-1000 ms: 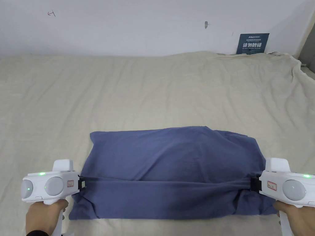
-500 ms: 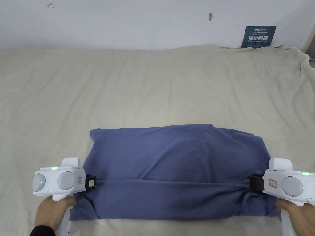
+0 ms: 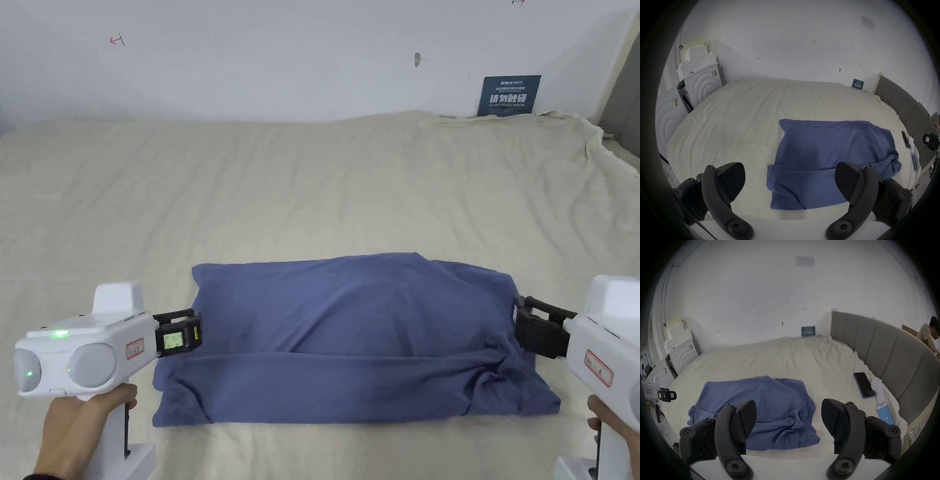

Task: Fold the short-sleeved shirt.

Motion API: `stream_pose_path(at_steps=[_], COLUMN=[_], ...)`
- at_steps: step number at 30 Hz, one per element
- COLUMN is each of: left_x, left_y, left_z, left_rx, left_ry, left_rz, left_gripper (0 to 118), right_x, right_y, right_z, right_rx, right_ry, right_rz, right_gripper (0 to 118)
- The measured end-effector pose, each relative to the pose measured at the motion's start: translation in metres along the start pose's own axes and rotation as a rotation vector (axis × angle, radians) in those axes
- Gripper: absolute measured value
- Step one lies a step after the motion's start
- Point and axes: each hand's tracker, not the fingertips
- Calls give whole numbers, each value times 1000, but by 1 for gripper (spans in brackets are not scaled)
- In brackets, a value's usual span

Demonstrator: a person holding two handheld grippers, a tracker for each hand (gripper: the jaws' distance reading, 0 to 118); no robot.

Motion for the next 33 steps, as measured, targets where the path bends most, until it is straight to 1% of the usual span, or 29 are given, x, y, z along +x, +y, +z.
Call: stream_pose_path(at_steps=[1,2,3,4,5,6,7,8,9,10,11,14,15,22,24,26,27,28,30,31,32,33], left_x=[2,4,5,7,8,10,11,10,10,11,12,10,9,-4,-10,-16,-19,-23,-28,-30,-27,-29], left_y=[-5,-10,-15,-19,-25,-30,-36,-40,-43,-47,-51,-59,-60,-50,-46,-43,-43,-45,-48,-51,-56,-59], left_z=[9,18,25,31,38,41,45,46,47,48,49,45,43,23,8,-10,-18,-30,-51,-64,-68,-76], left_rx=[27,60,95,118,142,150,158,168,167,156,143,68,68,-17,-85,-146,-174,-188,-268,-306,-346,-358], left_ry=[-3,3,7,11,12,10,12,5,-3,-13,-26,-38,-41,8,27,9,17,11,24,36,48,49], left_rz=[0,-7,-12,-22,-24,-24,-25,-24,-25,-23,-20,-7,-2,1,5,25,42,57,72,79,83,85], left_gripper=[113,108,102,92,76,63,44,21,10,2,0,0,0,0,0,4,8,16,55,72,84,88], right_x=[-1,-4,-5,-6,-7,-7,-7,-7,-7,-2,-1,2,2,3,4,0,0,0,-2,-3,-3,-3], right_y=[-2,-4,-7,-10,-14,-16,-19,-22,-25,-29,-32,-35,-36,-31,-31,-30,-31,-32,-33,-34,-35,-35], right_z=[10,20,26,34,39,43,47,49,51,46,48,46,45,39,36,33,32,29,26,24,21,19], right_rx=[20,45,58,73,85,90,99,102,104,109,112,96,90,80,77,65,61,55,39,33,25,18], right_ry=[-5,-11,-17,-26,-35,-40,-46,-51,-61,-69,-60,-49,-51,-46,-46,-48,-48,-47,-45,-46,-46,-46], right_rz=[2,10,15,22,32,36,46,51,58,67,68,64,72,70,68,68,66,63,63,64,65,66], right_gripper=[85,84,83,80,72,59,42,18,2,0,0,0,0,0,0,0,0,0,0,0,0,0])
